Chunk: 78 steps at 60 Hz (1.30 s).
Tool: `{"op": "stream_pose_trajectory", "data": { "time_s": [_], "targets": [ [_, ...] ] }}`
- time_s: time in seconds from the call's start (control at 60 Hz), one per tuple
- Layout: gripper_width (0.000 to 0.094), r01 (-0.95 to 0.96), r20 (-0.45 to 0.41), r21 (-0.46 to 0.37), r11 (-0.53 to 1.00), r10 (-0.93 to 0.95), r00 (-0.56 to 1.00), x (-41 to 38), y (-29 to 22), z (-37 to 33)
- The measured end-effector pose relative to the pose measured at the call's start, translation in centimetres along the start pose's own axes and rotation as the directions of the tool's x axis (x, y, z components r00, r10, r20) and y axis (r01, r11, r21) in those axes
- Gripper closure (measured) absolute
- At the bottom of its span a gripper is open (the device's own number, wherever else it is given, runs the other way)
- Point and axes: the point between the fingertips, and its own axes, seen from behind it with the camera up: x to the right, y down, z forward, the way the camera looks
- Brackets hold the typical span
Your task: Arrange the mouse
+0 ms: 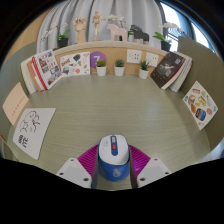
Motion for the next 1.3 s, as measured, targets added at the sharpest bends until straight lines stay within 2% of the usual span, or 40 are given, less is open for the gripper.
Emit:
{"op": "stream_pose_trajectory", "data": {
  "time_s": [0.117, 0.15, 0.167, 0.267, 0.333, 0.433, 0.583, 0.667, 0.8, 0.9, 1.017, 1.15, 1.3],
  "targets": [
    [0.0574, 0.017, -0.011, -0.036, 0.999, -0.017, 1.000, -0.1, 0.0, 0.0],
    [0.0572, 0.016, -0.011, -0.051, 0.999, -0.017, 1.000, 0.0, 0.1, 0.0],
    [0.0607, 0.017, -0.009, -0.059, 0.998, -0.017, 1.000, 0.0, 0.1, 0.0],
    [0.0610, -0.002, -0.025, -0.101, 0.995, 0.000, 1.000, 0.0, -0.2, -0.2],
    [0.0609, -0.016, -0.058, -0.093, 0.996, 0.011, 0.998, -0.1, -1.5, -0.7],
    [0.0609, -0.050, -0.090, -0.010, 0.999, 0.048, 0.995, -1.3, -6.5, -2.9],
    [0.0606, -0.054, -0.110, 0.164, 0.985, 0.073, 0.991, -5.9, -16.6, -8.1],
    [0.0607, -0.060, -0.091, 0.239, 0.969, 0.084, 0.992, -10.4, -20.8, -10.6],
    [0.0608, -0.065, -0.046, 0.284, 0.957, 0.081, 0.996, -18.5, -24.0, -12.3],
    [0.0609, -0.063, -0.010, 0.258, 0.964, 0.068, 0.998, -24.5, -22.9, -10.7],
    [0.0609, -0.066, 0.012, 0.176, 0.982, 0.065, 0.998, -30.0, -18.6, -6.3],
    [0.0609, -0.059, 0.002, 0.062, 0.996, 0.059, 0.998, -33.4, -12.1, -1.4],
    [0.0609, -0.065, -0.005, 0.008, 0.998, 0.065, 0.998, -34.7, -7.6, 1.7]
  ]
}}
